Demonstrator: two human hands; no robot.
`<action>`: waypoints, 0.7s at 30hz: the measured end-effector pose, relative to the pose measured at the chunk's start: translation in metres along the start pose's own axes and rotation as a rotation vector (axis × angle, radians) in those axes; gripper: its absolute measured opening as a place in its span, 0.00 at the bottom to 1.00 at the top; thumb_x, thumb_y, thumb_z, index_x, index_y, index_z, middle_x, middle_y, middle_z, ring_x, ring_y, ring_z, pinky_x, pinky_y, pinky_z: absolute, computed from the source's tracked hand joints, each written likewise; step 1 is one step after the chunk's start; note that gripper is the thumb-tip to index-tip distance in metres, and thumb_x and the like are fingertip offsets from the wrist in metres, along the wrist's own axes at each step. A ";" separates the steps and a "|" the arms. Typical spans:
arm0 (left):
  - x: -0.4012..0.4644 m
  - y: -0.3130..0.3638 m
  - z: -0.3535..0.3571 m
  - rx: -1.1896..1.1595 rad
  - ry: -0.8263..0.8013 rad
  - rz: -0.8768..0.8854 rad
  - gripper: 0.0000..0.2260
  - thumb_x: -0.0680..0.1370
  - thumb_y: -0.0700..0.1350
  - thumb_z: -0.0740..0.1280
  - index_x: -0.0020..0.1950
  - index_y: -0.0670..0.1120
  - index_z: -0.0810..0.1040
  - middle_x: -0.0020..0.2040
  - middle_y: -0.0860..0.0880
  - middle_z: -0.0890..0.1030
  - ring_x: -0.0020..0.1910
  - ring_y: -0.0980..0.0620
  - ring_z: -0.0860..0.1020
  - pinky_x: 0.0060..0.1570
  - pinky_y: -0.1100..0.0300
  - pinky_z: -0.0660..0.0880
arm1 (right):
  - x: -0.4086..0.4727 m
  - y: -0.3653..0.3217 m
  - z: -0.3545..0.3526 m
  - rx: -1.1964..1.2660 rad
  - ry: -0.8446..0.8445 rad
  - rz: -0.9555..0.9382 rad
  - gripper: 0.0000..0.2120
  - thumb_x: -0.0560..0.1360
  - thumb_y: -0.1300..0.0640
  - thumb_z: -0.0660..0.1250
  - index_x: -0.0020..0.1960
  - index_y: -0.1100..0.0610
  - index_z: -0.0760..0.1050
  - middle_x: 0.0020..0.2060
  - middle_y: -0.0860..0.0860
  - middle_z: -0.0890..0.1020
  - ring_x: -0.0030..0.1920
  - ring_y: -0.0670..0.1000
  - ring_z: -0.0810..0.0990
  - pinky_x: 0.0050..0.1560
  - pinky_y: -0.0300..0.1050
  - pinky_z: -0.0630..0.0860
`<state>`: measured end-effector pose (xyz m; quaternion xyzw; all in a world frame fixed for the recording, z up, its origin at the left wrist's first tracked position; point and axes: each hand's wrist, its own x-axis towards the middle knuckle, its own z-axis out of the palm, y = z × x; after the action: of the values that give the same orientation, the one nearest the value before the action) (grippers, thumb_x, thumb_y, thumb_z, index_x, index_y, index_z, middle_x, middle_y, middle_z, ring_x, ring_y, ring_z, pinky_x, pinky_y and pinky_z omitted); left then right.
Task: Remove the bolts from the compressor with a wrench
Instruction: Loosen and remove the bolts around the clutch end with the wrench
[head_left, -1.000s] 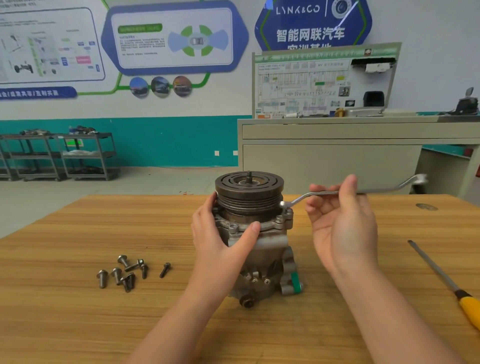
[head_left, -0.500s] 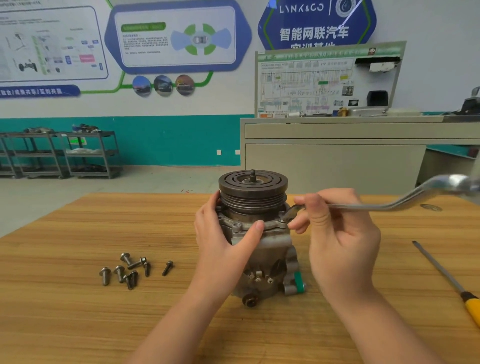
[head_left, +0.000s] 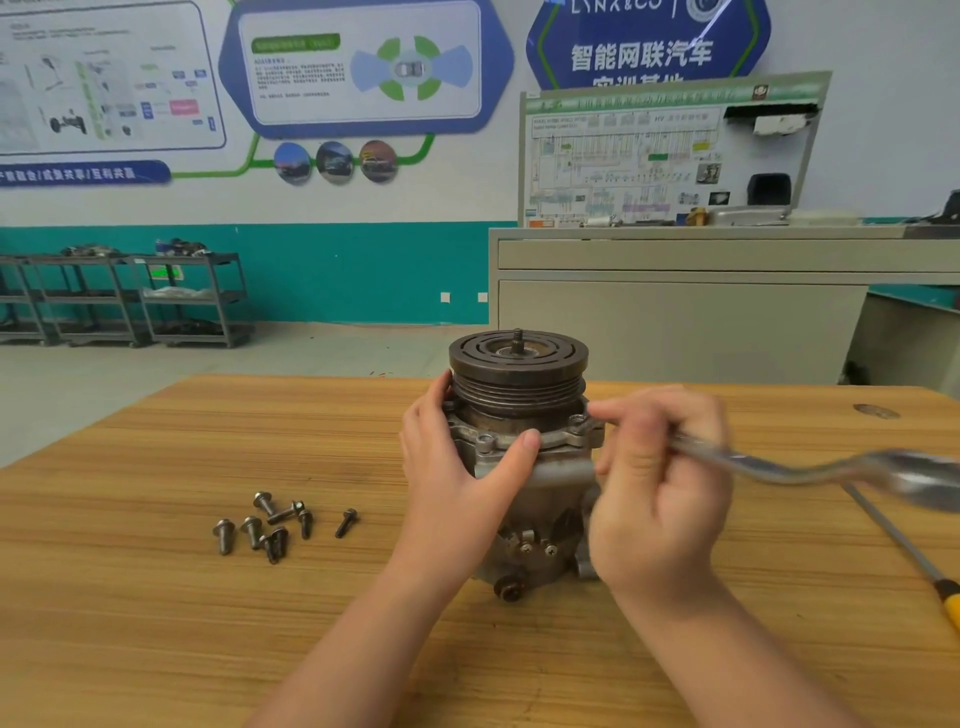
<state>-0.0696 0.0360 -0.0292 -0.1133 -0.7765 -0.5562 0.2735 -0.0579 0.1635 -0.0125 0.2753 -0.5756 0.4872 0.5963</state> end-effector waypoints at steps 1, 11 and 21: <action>0.000 0.000 0.000 -0.005 0.004 -0.001 0.38 0.65 0.68 0.66 0.71 0.64 0.55 0.64 0.63 0.62 0.69 0.59 0.63 0.71 0.50 0.65 | 0.001 0.001 0.000 0.092 0.084 0.091 0.11 0.84 0.51 0.52 0.48 0.50 0.70 0.36 0.52 0.78 0.30 0.50 0.74 0.33 0.42 0.72; -0.002 0.001 -0.003 -0.095 -0.031 -0.043 0.43 0.63 0.66 0.68 0.74 0.62 0.54 0.68 0.62 0.62 0.71 0.59 0.62 0.72 0.48 0.65 | 0.037 0.038 -0.021 0.736 0.262 1.066 0.11 0.83 0.52 0.56 0.48 0.57 0.70 0.33 0.52 0.84 0.31 0.48 0.81 0.32 0.38 0.77; -0.002 0.001 -0.003 -0.104 -0.030 -0.029 0.40 0.66 0.60 0.72 0.70 0.70 0.50 0.70 0.62 0.61 0.72 0.59 0.62 0.73 0.49 0.64 | 0.030 0.008 -0.019 0.241 0.110 0.385 0.08 0.80 0.46 0.61 0.45 0.48 0.69 0.36 0.50 0.83 0.28 0.49 0.81 0.30 0.39 0.76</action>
<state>-0.0662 0.0338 -0.0292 -0.1246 -0.7522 -0.5979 0.2475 -0.0611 0.1917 0.0111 0.2027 -0.5217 0.6713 0.4858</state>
